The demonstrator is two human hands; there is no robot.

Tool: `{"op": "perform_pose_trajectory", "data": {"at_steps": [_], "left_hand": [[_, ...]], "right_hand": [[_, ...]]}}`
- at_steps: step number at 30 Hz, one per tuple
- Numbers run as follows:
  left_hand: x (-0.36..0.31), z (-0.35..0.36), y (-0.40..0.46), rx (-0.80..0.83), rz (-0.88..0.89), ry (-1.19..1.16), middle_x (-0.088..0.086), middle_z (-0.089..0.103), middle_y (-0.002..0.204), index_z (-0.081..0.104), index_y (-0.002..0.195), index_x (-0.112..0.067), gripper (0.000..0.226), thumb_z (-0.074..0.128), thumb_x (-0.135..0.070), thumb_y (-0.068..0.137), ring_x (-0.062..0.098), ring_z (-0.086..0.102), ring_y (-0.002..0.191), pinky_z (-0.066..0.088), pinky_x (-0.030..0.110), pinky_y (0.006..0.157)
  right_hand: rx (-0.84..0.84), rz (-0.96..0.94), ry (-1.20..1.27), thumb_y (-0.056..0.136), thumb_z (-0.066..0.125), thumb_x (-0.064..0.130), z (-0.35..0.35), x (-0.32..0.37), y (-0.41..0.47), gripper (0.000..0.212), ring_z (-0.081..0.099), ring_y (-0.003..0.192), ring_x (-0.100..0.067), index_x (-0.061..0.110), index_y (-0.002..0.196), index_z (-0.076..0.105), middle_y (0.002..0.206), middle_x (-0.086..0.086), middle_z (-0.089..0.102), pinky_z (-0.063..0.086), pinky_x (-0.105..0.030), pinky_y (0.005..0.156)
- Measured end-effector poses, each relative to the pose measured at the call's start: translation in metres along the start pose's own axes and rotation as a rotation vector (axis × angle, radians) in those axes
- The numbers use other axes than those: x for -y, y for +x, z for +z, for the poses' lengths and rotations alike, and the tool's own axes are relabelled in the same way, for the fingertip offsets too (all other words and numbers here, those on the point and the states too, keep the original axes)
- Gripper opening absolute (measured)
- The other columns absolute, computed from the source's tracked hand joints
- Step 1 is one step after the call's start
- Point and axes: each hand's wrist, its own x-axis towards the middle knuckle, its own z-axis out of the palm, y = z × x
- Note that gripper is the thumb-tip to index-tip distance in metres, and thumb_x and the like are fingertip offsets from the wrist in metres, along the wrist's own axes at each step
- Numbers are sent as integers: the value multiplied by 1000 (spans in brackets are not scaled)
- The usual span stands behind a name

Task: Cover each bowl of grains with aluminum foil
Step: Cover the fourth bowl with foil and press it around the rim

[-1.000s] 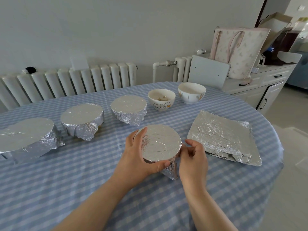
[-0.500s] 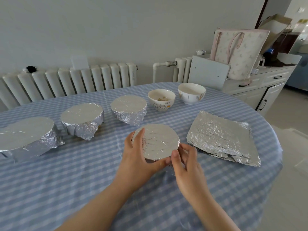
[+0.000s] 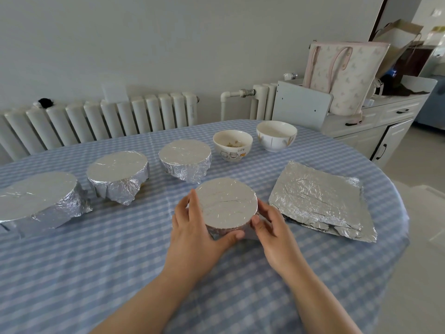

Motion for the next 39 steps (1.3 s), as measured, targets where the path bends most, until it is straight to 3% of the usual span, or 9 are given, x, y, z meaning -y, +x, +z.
{"op": "perform_pose_trajectory", "data": {"at_steps": [6,8,11,15,19,22,28,35,39], "left_hand": [[11,-9,8,32,-26,-143,-1,20,145,10,153,-27,139,59,-93,41,5,17,135,21,22,103],[13,-12,10,30,18,-67,-6,8,151,4,153,-31,145,51,-99,34,3,6,139,16,26,107],[11,-16,14,103,114,-78,-22,-18,154,-11,148,-47,140,59,-94,36,-7,-13,142,9,28,111],[12,-12,18,136,187,-110,-17,-5,158,-7,140,-54,125,68,-85,44,-32,-7,125,9,2,100],[13,-6,17,83,170,-144,-16,4,157,3,141,-51,120,74,-76,47,-30,0,127,9,-8,93],[12,-4,17,56,157,-164,-19,10,152,6,141,-47,119,71,-75,47,-29,4,127,10,-9,93],[10,-1,15,23,153,-182,-19,14,146,14,149,-33,124,71,-74,48,-27,7,127,11,-7,95],[11,0,15,35,159,-166,-17,12,148,13,150,-32,123,71,-73,50,-28,5,126,11,-8,94],[12,0,15,32,163,-150,-20,10,150,11,149,-36,122,71,-73,50,-27,4,127,11,-5,96]], "right_hand": [[-34,30,72,94,52,31,2,3,1,31,52,118,5,41,121,41,123,19,57,41,-25,103],[-23,34,47,98,48,25,2,5,0,23,51,112,14,35,119,44,120,21,56,41,-15,98],[-25,22,43,101,43,19,6,7,-1,22,48,104,24,30,120,44,117,26,53,36,-2,87],[-69,16,56,101,41,14,13,8,-2,21,48,103,21,25,118,44,115,18,55,33,0,85],[-137,-2,34,100,43,9,18,4,0,27,48,113,-3,33,112,47,120,-1,53,35,-9,94],[-205,15,58,101,41,10,24,5,3,33,52,113,-16,42,103,48,115,-2,57,41,-28,97],[-360,131,177,102,40,15,38,11,7,32,54,110,-10,41,97,58,114,3,60,43,-29,96],[-416,203,353,98,51,9,32,19,8,33,64,92,-1,36,90,67,94,15,71,46,-20,84],[-440,268,384,96,55,11,30,17,8,23,64,82,-4,29,97,69,91,7,71,47,-20,77]]}}
